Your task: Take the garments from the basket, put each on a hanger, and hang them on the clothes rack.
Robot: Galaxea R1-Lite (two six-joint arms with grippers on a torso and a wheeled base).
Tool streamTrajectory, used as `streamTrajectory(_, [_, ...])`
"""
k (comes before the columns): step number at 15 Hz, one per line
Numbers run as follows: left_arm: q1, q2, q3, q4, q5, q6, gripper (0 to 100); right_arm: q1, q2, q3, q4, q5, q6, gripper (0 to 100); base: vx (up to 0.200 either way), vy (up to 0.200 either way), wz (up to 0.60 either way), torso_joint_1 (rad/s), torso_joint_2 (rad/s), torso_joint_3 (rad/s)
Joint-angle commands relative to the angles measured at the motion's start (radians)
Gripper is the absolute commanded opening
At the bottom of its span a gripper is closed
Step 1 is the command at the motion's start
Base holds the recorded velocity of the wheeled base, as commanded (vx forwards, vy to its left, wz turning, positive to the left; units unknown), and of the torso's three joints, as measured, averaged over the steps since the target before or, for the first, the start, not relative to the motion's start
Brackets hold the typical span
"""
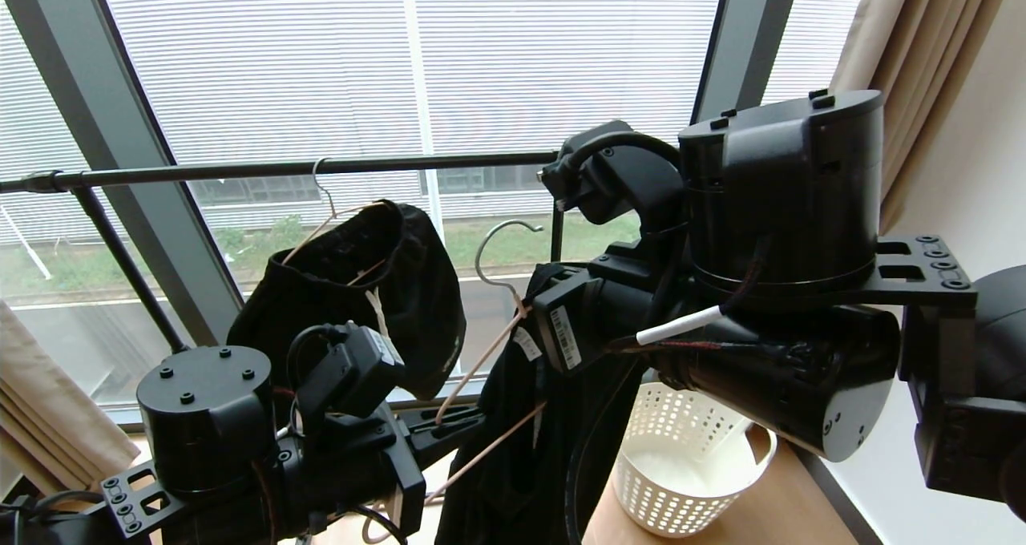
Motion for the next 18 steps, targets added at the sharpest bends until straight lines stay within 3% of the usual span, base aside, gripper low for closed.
streamTrajectory(1, [0.001,0.002,0.0,-0.001,0.0,0.0,0,0.0,-0.013,0.008,-0.001,0.0,0.0,100,0.0,0.0,0.0,0.0,0.0,0.0])
streamTrajectory(7, [0.004,-0.001,0.005,-0.005,0.0,0.001,0,-0.062,-0.114,0.077,0.002,0.001,0.0,100,0.0,0.0,0.0,0.0,0.0,0.0])
streamTrajectory(15, [0.008,0.003,-0.018,-0.037,0.002,-0.008,0,-0.016,-0.161,0.181,0.012,0.009,-0.006,100,0.0,0.0,0.0,0.0,0.0,0.0])
streamTrajectory(18, [0.008,0.002,-0.006,-0.037,0.002,-0.005,0,0.0,-0.212,0.2,0.042,0.036,-0.051,100,0.0,0.0,0.0,0.0,0.0,0.0])
